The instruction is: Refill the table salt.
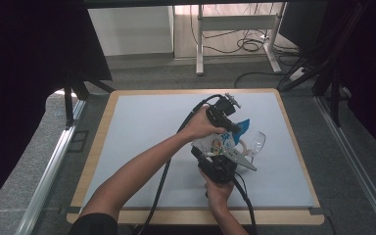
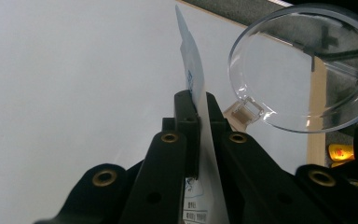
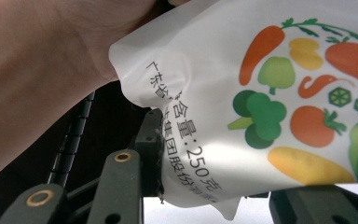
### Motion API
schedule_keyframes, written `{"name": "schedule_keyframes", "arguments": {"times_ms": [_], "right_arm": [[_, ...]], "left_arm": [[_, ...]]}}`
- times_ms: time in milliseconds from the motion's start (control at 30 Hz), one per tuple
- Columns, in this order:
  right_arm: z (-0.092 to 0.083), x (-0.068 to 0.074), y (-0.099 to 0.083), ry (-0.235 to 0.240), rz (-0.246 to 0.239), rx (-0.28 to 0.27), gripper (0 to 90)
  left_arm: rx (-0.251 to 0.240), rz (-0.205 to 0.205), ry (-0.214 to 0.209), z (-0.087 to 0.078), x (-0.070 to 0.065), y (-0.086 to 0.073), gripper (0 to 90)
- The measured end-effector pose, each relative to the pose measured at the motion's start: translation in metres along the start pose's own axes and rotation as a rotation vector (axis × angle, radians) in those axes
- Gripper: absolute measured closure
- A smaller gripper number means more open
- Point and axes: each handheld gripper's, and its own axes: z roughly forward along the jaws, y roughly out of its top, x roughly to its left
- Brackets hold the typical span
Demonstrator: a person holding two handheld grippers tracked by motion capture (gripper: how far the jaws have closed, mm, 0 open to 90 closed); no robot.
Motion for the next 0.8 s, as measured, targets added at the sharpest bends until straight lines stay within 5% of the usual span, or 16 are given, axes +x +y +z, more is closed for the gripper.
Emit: {"name": "schedule_keyframes", "arguments": {"times_ms": [800], "right_arm": [[-0.0022, -0.0015, 0.0003, -0.005, 0.001, 0.001, 59.8]], "left_arm": [[0.002, 0.005, -0.003, 0.002, -0.0012, 0.0014, 89.8]]}}
